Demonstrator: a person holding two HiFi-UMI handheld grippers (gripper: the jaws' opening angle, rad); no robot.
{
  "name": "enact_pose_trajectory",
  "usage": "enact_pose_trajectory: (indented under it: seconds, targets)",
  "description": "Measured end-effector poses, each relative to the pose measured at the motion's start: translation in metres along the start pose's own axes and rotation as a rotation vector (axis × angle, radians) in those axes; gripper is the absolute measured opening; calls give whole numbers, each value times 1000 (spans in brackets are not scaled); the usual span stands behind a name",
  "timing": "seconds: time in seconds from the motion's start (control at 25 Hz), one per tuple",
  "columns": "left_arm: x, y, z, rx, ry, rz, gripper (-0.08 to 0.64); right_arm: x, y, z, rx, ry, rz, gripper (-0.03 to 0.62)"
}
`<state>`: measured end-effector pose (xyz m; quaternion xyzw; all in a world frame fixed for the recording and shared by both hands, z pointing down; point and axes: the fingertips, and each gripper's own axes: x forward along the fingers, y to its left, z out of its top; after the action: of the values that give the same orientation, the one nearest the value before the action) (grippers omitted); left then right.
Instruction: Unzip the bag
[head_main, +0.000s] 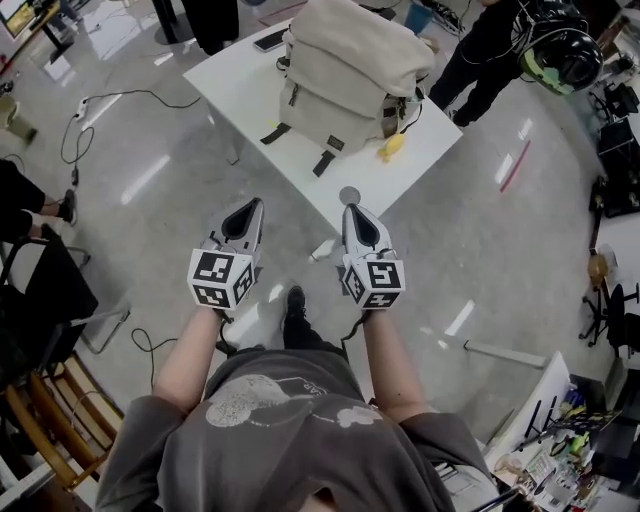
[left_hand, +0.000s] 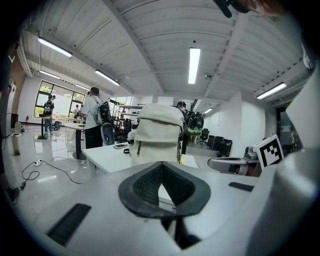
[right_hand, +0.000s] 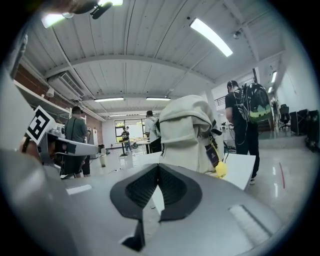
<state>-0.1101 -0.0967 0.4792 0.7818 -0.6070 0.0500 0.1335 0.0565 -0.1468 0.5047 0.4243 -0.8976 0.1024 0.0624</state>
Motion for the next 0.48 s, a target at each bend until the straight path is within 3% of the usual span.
enact_pose_trajectory:
  seconds: [0.48]
  targets:
    - [-145,-9,-35,-15,-10,-25,6,-93,127,-29,-52,1,13,0]
